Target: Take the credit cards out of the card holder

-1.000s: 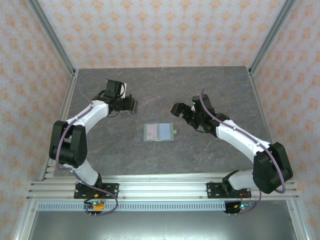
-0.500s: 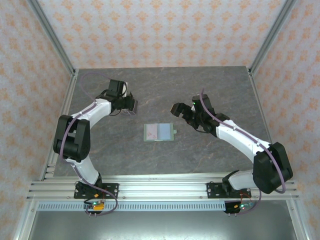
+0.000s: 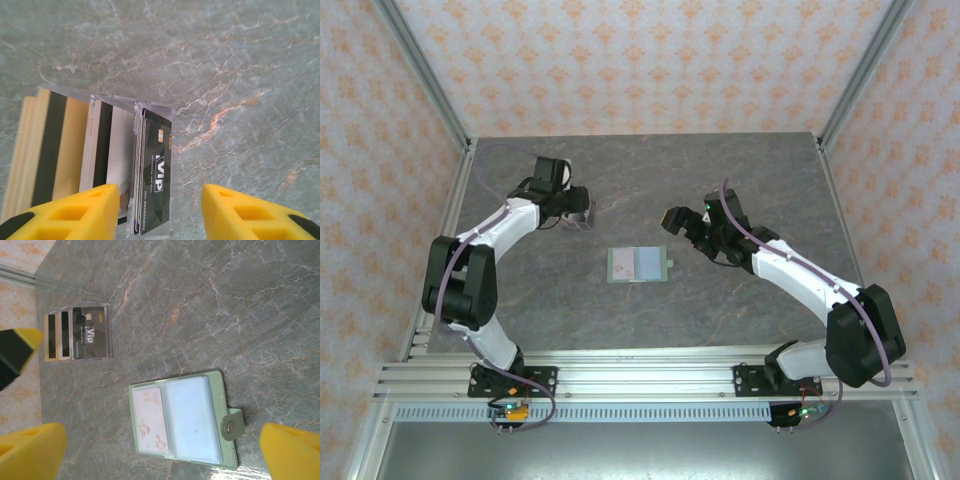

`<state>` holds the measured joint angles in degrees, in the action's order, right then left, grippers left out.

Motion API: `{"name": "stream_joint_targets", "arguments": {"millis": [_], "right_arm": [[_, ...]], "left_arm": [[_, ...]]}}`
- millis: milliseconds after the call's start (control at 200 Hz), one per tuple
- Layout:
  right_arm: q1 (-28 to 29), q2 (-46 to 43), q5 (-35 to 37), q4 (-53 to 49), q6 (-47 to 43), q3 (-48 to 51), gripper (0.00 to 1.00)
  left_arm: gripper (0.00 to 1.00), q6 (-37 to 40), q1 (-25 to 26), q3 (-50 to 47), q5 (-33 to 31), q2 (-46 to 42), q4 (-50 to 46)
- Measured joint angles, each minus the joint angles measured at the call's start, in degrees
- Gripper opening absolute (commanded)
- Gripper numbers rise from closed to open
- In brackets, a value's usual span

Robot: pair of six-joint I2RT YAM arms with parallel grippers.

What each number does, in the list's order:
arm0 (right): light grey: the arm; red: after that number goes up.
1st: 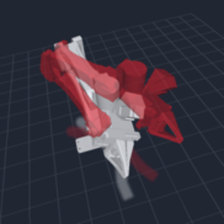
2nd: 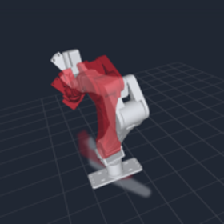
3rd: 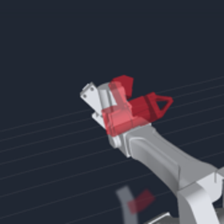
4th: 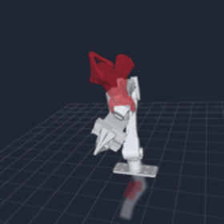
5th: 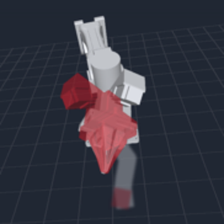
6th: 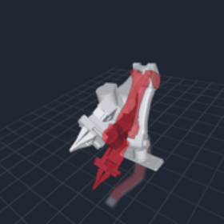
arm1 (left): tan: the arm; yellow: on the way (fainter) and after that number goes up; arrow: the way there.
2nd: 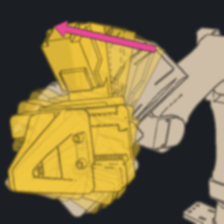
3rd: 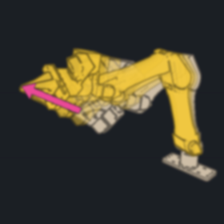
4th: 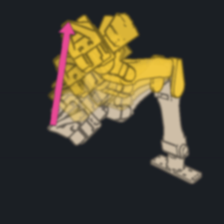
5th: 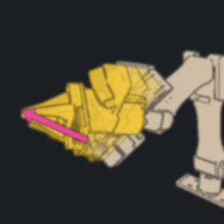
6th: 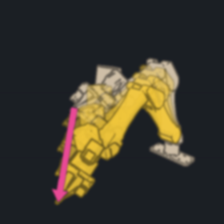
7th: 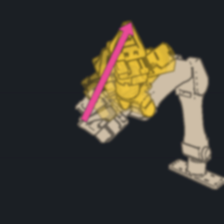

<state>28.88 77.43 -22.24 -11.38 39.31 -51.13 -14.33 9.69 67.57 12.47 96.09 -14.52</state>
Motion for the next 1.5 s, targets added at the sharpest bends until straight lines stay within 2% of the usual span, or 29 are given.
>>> {"name": "stream_joint_targets", "arguments": {"millis": [155,230,410,551,791,926,1071,1211,1336,1496], "right_arm": [[3.58,3.5,3.34,-4.85,-1.14,-4.07,0.9],[6.97,6.69,5.14,-6.64,-1.81,-7.39,0.84],[14.88,18.49,7.96,-10.16,-3.21,-16.37,0.66],[18.34,27.41,9.18,-13.7,-4.24,-22.34,0.57],[19.52,36.26,15.23,-21.92,-5.77,-30.84,0.56],[19.52,39.01,18.71,-25.81,-7.04,-33.97,0.56],[19.52,41.59,21.0,-28.79,-8.35,-35.91,0.57],[19.74,42.4,21.97,-30.03,-8.98,-37.0,0.57],[19.93,43.12,22.77,-30.86,-9.27,-37.81,0.52],[20.0,43.23,23.37,-30.86,-9.4,-37.83,0.48]], "left_arm": [[0.66,-4.0,0.0,-0.02,-1.57,-6.75,-3.61],[0.75,-6.75,0.0,-0.57,-2.29,-10.16,-5.11],[0.85,-11.26,0.0,-5.75,-2.49,-17.07,-8.41],[0.89,-13.86,0.0,-10.43,-2.56,-20.55,-10.93],[0.89,-17.81,0.0,-14.97,-0.57,-22.6,-11.89],[0.85,-19.52,0.0,-16.57,2.75,-22.45,-11.8],[0.77,-20.83,0.0,-17.57,7.32,-21.11,-10.97],[0.63,-22.08,0.0,-18.58,11.34,-19.43,-9.9],[0.5,-23.26,0.55,-19.02,14.23,-17.68,-8.57],[0.35,-24.52,3.56,-19.1,17.18,-14.34,-6.12]]}}
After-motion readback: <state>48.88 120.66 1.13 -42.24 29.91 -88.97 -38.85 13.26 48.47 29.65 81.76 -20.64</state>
